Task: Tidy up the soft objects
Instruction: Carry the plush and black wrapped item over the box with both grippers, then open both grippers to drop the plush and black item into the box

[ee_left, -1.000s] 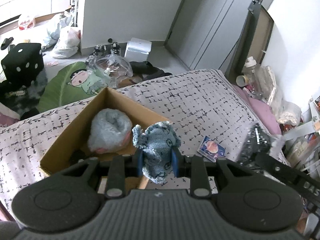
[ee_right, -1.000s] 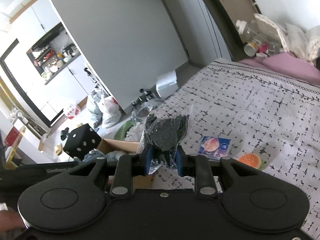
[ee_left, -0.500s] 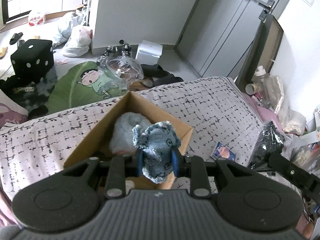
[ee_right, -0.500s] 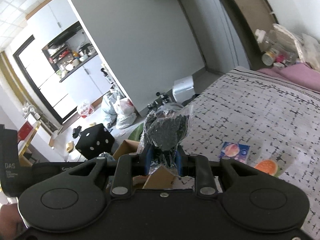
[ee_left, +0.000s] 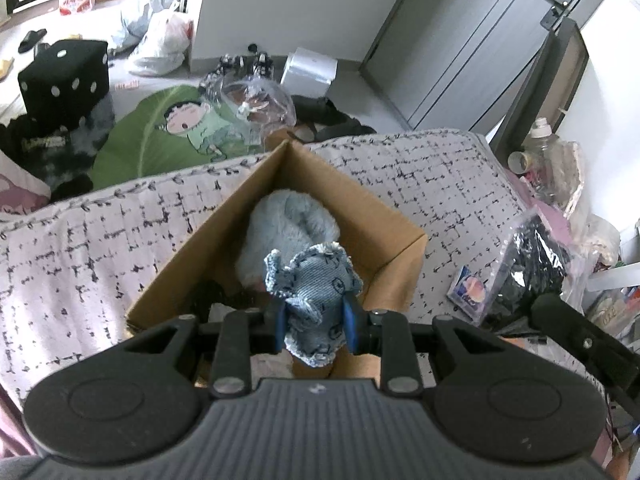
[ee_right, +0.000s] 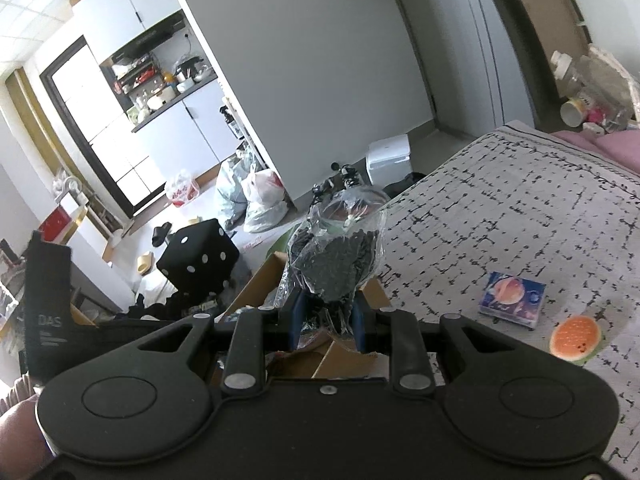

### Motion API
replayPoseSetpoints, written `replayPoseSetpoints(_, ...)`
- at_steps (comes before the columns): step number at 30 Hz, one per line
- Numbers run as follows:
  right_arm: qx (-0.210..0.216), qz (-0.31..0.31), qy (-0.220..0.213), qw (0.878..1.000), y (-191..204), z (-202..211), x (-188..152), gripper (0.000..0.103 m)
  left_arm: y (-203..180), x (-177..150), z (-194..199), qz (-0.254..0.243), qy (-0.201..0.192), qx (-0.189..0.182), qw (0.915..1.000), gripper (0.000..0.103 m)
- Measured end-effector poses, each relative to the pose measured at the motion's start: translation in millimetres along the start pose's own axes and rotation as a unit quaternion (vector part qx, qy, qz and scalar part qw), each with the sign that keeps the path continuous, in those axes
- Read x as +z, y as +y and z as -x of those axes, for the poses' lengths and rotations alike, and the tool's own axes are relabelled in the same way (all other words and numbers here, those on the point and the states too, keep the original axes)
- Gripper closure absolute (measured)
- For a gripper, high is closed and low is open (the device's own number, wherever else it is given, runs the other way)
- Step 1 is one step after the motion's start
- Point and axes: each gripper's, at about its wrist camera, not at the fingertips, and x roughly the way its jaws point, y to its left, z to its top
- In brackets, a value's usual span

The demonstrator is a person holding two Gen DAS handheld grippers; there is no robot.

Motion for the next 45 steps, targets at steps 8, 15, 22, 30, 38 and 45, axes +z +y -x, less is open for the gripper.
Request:
replayPoseSetpoints(8,0.002,0.011,0.026,1.0,12.7,-22.9,-7.8,0.079,15.1,-0.4,-22.6,0.007,0.026,0.025,0.9993,0.07)
replayPoseSetpoints(15,0.002,0.016,0.041,0.999,23.1,-35.0,-14.3,0.079,29.5,7.1,-13.3,0.03,0.017,0.029,0.999,0.061)
replayPoseSetpoints(22,0.016,0.021,0.043,0.999,37.0,-42.8,-19.4,0.076,33.6,12.2,-0.4,0.035,0.008,0.026,0.999,0.059)
replayPoseSetpoints(30,-0.005,0.004,0.032,0.999,25.1,-26.0,-7.8,0.049,34.3,13.5,11.1,0.032,0.006,0.043,0.9985,0.048)
replayPoseSetpoints(38,-0.039,-0.012,0.032,0.999,-2.7,-3.9,-0.9,0.026,20.5,14.4,25.7,0.014,-0.018,0.068,0.9974,0.027)
replayPoseSetpoints(45,-0.048,-0.016,0.035,0.998,-13.5,8.8,-6.2,0.016,3.9,12.5,31.2,-0.002,-0.026,0.069,0.9973,0.026)
